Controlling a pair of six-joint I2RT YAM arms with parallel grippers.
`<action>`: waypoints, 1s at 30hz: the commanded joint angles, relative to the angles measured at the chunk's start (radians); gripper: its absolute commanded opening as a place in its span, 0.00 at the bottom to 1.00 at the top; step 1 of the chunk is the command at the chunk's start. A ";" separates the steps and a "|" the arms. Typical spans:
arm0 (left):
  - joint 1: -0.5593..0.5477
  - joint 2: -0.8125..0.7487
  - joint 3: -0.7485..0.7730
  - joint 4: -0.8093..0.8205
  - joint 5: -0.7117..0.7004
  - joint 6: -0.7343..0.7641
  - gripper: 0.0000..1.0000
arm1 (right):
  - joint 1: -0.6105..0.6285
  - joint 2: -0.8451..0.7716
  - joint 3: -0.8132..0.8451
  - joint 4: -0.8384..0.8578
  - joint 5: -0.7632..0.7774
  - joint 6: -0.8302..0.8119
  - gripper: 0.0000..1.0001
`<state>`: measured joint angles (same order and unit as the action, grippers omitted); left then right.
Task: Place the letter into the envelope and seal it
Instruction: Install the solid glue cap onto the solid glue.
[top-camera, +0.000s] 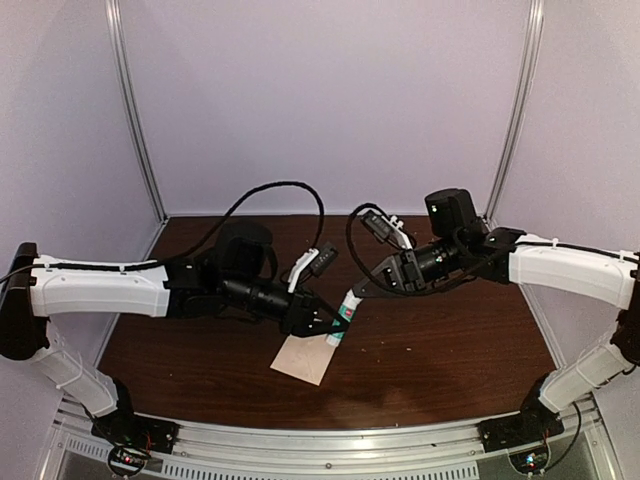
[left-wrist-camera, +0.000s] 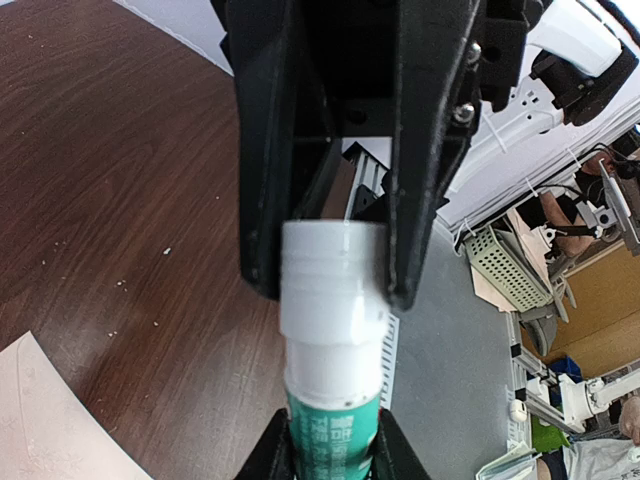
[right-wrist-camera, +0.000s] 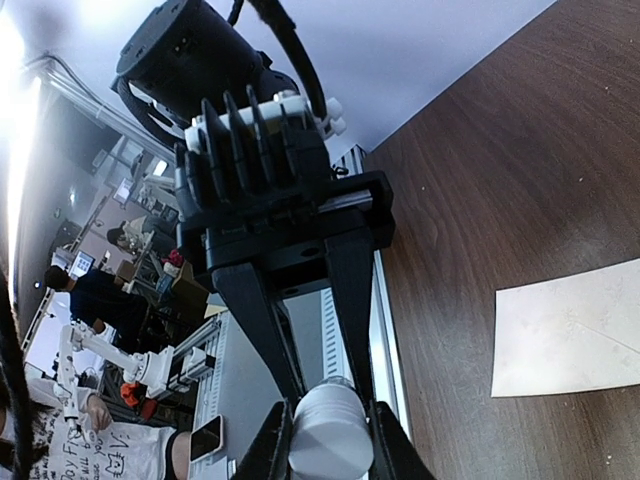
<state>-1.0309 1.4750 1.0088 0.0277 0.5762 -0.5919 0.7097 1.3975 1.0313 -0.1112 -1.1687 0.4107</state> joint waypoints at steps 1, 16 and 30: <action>0.008 0.007 0.045 0.066 -0.052 0.010 0.00 | 0.041 0.031 0.054 -0.217 -0.023 -0.152 0.13; 0.007 -0.023 0.034 0.071 -0.117 0.018 0.00 | 0.147 0.097 0.084 -0.363 -0.021 -0.242 0.12; 0.009 -0.051 0.023 0.122 -0.212 0.024 0.00 | 0.228 0.109 0.042 -0.272 -0.026 -0.157 0.11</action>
<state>-1.0687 1.4658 0.9981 -0.1417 0.5694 -0.5503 0.8368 1.4910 1.1091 -0.3676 -1.1030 0.2184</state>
